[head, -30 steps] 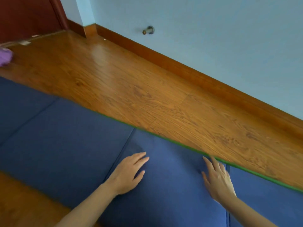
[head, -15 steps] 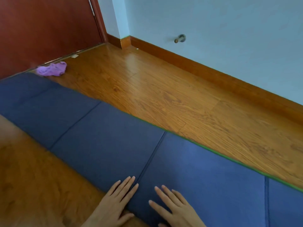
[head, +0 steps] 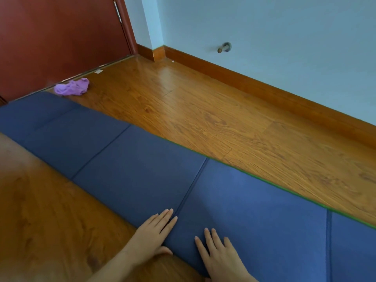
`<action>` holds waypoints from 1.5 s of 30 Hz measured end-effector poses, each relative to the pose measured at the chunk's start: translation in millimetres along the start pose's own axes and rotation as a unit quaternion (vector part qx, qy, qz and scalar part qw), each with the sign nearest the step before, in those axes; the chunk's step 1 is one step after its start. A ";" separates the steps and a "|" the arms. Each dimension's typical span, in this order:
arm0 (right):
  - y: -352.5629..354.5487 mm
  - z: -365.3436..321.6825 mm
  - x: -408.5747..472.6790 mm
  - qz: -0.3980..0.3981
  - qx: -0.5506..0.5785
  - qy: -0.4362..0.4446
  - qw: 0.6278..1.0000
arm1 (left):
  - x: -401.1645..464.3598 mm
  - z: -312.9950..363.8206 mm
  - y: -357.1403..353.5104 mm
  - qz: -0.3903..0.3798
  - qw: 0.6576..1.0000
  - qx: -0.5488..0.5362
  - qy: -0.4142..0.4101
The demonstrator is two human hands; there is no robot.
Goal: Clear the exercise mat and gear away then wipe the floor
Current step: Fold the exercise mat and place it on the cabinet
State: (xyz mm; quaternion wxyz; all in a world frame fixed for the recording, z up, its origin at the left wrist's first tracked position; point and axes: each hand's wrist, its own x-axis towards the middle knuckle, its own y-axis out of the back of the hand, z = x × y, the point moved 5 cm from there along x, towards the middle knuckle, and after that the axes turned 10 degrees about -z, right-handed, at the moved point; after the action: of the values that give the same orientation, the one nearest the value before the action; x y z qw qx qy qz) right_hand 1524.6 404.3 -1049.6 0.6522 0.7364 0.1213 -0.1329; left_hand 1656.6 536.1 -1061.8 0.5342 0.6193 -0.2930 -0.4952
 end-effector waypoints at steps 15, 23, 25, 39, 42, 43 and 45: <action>2.3 113.0 -72.4 -0.060 0.023 -0.124 0.990 | 65.0 60.4 36.8 0.027 0.999 0.000 0.022; -1.5 167.2 -149.9 0.041 0.120 -0.200 0.972 | 91.8 112.2 25.9 0.033 0.994 -0.021 -0.105; -2.0 191.9 -182.0 0.100 0.190 -0.293 0.932 | 105.6 133.9 32.8 0.035 0.991 -0.026 -0.129; -80.5 229.7 -341.6 0.327 0.531 -0.635 0.456 | 153.5 299.5 56.4 0.095 0.960 -0.015 -0.263; -91.7 237.8 -347.2 0.336 0.571 -0.632 0.404 | 151.6 316.1 46.0 0.080 0.931 0.065 -0.350; -94.4 240.4 -348.2 0.339 0.574 -0.633 0.394 | 153.5 316.7 43.9 0.073 0.931 0.074 -0.350; -95.6 244.1 -349.7 0.348 0.575 -0.640 0.373 | 158.8 314.2 38.9 0.056 0.936 0.084 -0.336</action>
State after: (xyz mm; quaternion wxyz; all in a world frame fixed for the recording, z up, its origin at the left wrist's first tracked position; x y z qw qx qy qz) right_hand 1154.8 171.5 -1042.4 -0.0564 0.6071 -0.7043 -0.3635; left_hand 1425.5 267.7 -1053.2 0.3772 0.4416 -0.5303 -0.6176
